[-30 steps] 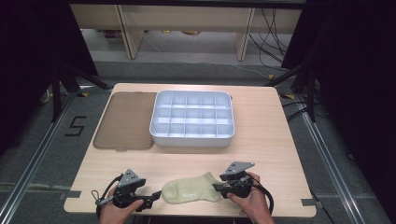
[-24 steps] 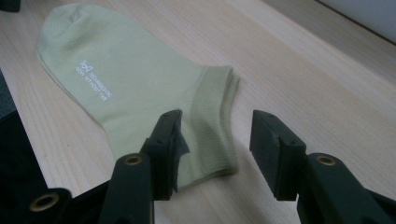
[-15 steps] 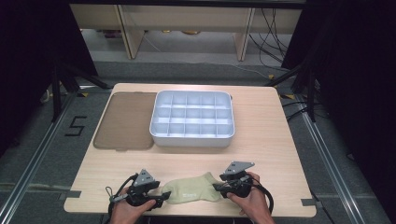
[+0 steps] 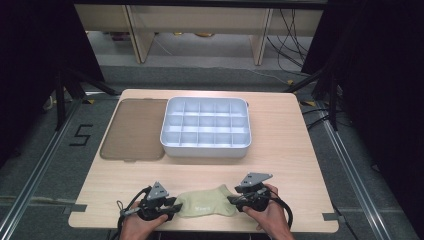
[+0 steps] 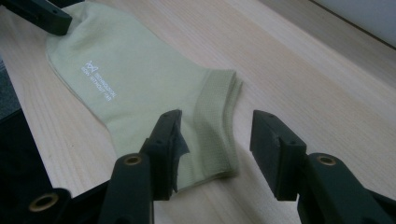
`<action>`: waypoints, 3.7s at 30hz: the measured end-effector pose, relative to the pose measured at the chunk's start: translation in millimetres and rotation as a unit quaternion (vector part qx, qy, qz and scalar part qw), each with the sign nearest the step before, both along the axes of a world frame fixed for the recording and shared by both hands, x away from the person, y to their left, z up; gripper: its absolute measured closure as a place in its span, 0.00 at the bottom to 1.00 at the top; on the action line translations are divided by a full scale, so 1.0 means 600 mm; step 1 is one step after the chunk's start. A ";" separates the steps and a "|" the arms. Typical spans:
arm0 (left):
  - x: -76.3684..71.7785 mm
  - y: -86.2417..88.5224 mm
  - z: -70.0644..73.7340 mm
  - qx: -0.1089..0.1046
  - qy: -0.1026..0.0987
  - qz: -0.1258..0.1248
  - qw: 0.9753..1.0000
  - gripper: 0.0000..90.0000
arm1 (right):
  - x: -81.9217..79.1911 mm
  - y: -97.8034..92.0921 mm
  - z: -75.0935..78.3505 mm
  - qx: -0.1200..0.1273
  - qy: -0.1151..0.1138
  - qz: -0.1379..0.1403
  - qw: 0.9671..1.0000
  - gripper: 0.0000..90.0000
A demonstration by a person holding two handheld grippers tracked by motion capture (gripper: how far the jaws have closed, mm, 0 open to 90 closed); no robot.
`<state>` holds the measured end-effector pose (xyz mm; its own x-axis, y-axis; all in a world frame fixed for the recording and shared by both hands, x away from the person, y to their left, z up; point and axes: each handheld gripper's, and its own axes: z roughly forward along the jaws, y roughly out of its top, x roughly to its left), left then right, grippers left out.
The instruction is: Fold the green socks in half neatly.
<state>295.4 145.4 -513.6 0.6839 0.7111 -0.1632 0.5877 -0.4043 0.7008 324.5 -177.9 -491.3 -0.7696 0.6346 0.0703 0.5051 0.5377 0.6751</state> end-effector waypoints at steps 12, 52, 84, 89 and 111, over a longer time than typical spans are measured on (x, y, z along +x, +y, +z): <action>-0.003 -0.001 0.007 -0.016 -0.011 -0.001 1.000 0.93 | -0.009 0.020 0.007 0.007 -0.003 0.032 0.999 0.72; 0.028 -0.015 0.075 -0.057 -0.021 -0.029 0.998 0.92 | 0.021 0.127 -0.023 -0.007 0.018 0.114 0.993 0.96; 0.044 -0.071 0.072 -0.079 -0.005 -0.056 0.995 0.93 | 0.047 0.069 -0.014 -0.008 0.029 0.080 0.996 0.98; 0.047 -0.098 0.073 -0.084 -0.005 -0.068 0.994 0.93 | 0.049 0.067 -0.018 0.003 0.034 0.075 0.997 0.98; 0.060 -0.161 0.023 -0.057 0.027 -0.093 0.994 0.88 | 0.068 0.008 0.006 0.045 0.027 0.037 0.998 0.95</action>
<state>331.6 48.6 -499.7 0.7895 0.5486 -0.2751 0.5485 -0.4296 0.7174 365.3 -173.2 -487.4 -0.8082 0.5647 0.1673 0.5029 0.5139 0.6950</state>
